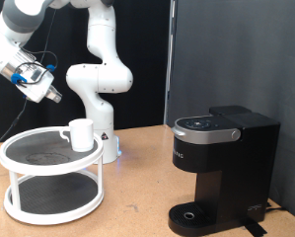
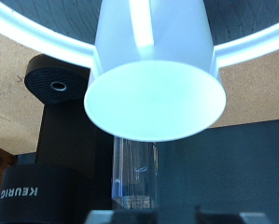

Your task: Make a cup of coffee with the keurig machine

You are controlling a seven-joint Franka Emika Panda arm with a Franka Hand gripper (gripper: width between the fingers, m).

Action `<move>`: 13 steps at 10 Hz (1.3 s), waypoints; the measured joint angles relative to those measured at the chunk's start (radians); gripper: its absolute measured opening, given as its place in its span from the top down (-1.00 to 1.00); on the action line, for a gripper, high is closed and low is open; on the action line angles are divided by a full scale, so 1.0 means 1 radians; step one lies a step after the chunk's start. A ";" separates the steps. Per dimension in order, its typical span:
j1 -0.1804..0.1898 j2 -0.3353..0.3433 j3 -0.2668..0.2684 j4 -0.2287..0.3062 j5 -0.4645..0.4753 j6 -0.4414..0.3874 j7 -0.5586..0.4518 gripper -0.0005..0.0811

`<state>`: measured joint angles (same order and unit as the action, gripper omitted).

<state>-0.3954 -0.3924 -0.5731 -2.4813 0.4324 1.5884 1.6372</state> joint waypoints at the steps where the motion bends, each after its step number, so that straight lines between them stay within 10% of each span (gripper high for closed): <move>1: 0.000 0.002 0.002 -0.016 -0.003 0.014 0.000 0.76; 2: 0.000 0.004 0.004 -0.032 -0.015 0.033 0.000 0.76; 6: -0.001 0.007 0.007 -0.088 -0.052 0.100 0.000 -0.48; 13: 0.003 0.031 0.011 -0.148 -0.049 0.226 -0.015 -0.81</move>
<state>-0.3922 -0.3613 -0.5623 -2.6298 0.3834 1.8144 1.6226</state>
